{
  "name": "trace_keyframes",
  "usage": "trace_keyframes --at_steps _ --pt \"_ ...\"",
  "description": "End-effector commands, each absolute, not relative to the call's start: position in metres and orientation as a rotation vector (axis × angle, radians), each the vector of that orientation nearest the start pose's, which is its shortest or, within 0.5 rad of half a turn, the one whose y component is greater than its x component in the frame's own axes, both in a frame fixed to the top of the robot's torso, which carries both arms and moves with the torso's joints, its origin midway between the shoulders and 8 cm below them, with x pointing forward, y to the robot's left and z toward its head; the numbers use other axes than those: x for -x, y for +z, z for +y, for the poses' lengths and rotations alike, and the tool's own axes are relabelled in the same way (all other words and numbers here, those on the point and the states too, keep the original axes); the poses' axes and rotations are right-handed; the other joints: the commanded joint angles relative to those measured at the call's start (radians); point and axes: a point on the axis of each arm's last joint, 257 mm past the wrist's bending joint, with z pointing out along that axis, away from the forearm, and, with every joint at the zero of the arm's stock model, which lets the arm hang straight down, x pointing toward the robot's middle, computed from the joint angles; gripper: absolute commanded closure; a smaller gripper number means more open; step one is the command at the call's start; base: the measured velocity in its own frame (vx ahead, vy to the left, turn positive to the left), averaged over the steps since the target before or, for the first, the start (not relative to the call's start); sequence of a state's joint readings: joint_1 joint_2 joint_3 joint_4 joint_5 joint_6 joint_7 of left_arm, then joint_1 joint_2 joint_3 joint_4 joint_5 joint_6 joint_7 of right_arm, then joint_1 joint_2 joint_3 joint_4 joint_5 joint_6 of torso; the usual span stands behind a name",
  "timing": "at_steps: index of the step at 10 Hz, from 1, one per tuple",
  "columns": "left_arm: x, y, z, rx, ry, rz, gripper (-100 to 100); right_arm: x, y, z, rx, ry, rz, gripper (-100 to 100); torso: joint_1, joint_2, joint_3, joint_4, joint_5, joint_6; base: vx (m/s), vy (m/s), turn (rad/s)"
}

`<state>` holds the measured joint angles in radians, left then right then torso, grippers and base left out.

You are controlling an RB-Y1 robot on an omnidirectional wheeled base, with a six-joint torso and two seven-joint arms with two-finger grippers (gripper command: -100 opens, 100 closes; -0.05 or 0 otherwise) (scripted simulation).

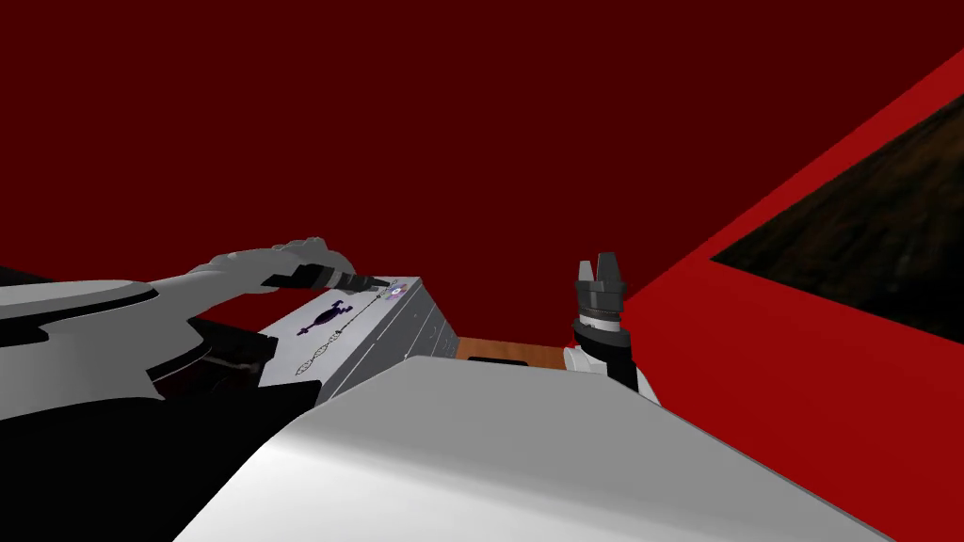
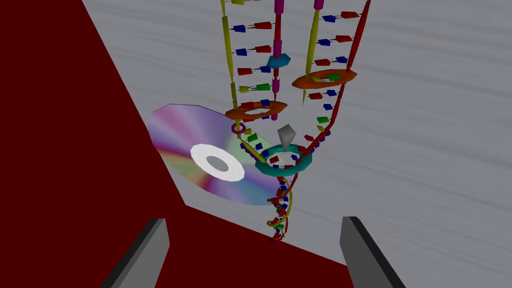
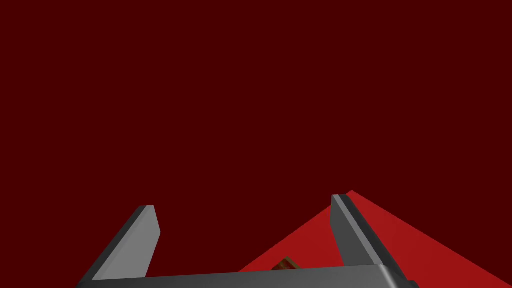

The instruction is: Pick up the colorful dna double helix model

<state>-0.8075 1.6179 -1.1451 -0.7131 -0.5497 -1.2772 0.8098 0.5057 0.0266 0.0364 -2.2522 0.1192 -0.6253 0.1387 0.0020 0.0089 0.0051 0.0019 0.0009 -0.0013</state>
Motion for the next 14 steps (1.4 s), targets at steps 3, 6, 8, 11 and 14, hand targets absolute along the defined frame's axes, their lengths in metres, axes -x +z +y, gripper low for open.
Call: trace_keyframes --at_steps 3,6,8,11,14 --pt "-0.387 -0.134 0.602 0.182 -0.466 2.566 -100 -0.331 0.032 -0.251 -0.479 1.156 0.628 0 -0.001 -0.003 -0.001 0.0 0.0 -0.001 -0.083 0.0 -0.16" --pt "-0.381 -0.138 0.617 0.241 -0.446 2.557 -100 -0.331 0.032 -0.251 -0.478 1.157 0.628 0 -0.001 -0.003 -0.002 -0.001 0.0 0.0 -0.079 0.005 -0.178" --pt "-0.381 -0.137 0.615 0.236 -0.447 2.557 100 -0.331 0.032 -0.251 -0.479 1.156 0.628 0 -0.001 -0.007 -0.003 -0.001 0.0 -0.001 -0.01 0.001 0.0" --pt "-0.381 -0.137 0.615 0.236 -0.447 2.557 100 -0.331 0.032 -0.251 -0.479 1.156 0.628 0 -0.001 -0.009 -0.005 -0.002 0.0 -0.001 0.0 0.0 0.0" --pt "-0.375 -0.12 0.638 0.259 -0.368 2.539 -100 -0.331 0.032 -0.251 -0.479 1.156 0.628 0 -0.001 -0.009 -0.005 -0.002 0.0 -0.001 -0.016 -0.003 0.003"
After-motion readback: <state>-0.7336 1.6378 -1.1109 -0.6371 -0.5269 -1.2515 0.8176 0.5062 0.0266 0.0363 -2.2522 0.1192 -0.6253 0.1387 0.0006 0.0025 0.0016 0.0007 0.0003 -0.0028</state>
